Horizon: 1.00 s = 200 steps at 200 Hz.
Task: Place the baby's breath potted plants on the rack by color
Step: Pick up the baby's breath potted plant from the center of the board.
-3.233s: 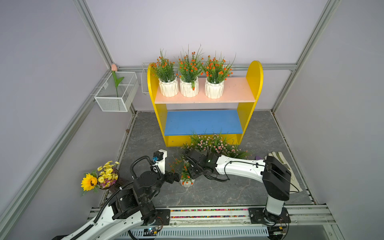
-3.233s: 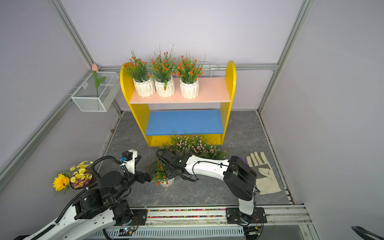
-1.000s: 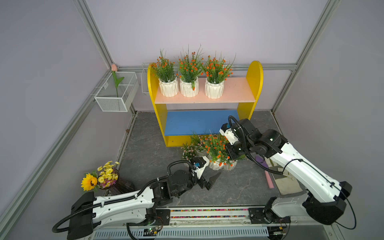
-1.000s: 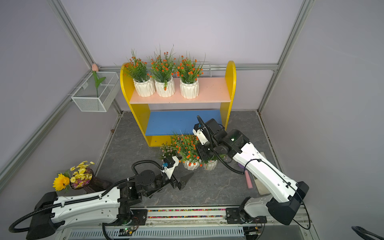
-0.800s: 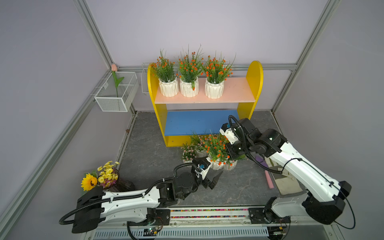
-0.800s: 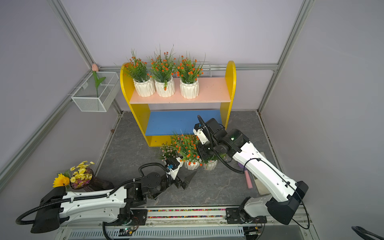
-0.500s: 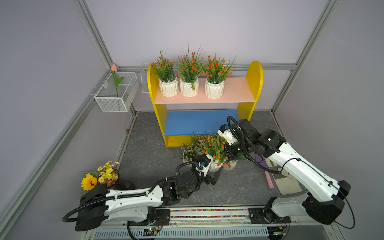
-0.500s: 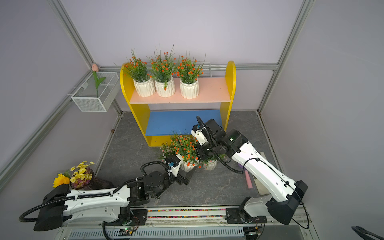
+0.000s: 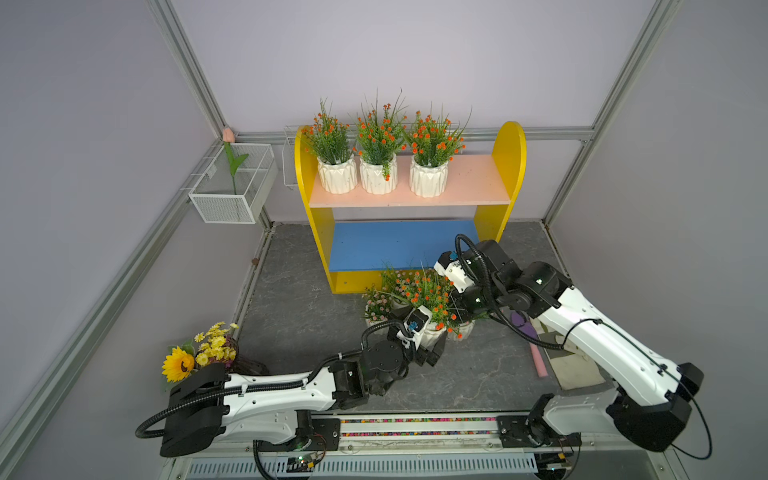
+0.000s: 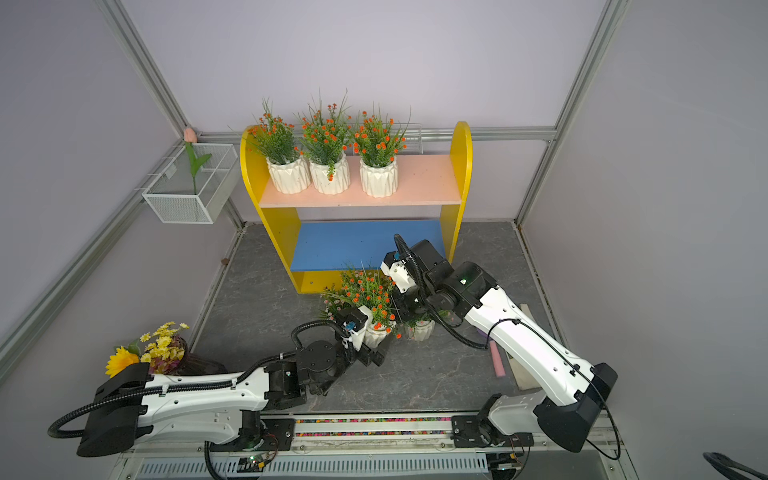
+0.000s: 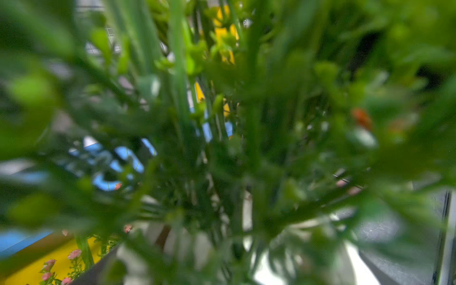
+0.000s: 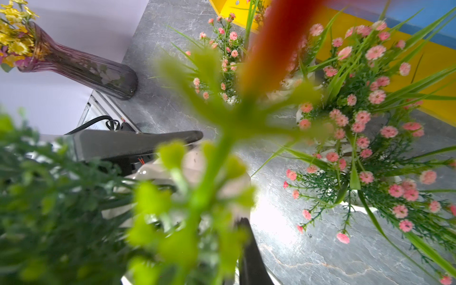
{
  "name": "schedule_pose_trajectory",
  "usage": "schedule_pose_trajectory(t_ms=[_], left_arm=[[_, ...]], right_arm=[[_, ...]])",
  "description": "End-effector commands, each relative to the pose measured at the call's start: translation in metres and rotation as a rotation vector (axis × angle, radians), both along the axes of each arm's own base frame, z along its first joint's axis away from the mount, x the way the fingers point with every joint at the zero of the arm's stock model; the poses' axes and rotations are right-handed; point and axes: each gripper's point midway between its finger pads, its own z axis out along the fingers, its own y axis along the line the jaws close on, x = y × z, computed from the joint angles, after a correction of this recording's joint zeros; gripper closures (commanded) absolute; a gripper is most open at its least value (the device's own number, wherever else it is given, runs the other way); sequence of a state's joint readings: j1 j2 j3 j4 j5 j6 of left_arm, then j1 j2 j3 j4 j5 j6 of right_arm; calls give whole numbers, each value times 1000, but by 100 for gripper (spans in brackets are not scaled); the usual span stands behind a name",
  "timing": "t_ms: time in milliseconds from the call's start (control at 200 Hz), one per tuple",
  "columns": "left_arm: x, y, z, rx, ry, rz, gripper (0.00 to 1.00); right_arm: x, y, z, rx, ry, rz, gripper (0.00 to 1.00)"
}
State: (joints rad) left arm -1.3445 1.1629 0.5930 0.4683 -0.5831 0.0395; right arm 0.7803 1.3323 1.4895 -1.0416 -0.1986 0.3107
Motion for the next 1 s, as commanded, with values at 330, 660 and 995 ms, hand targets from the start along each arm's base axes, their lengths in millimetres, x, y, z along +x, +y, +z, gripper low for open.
schedule_pose_trajectory(t_ms=[330,660,995], left_arm=[[2,-3,14,-16,-7,18,38],[2,-4,31,-41,4,14,60],[3,-7,44,-36,18,17,65]], right_arm=[[-6,-2,14,88,-40,-5,91],[4,-19,14,111,-90,-78,84],[11,-43,16,135,-125,-152,74]])
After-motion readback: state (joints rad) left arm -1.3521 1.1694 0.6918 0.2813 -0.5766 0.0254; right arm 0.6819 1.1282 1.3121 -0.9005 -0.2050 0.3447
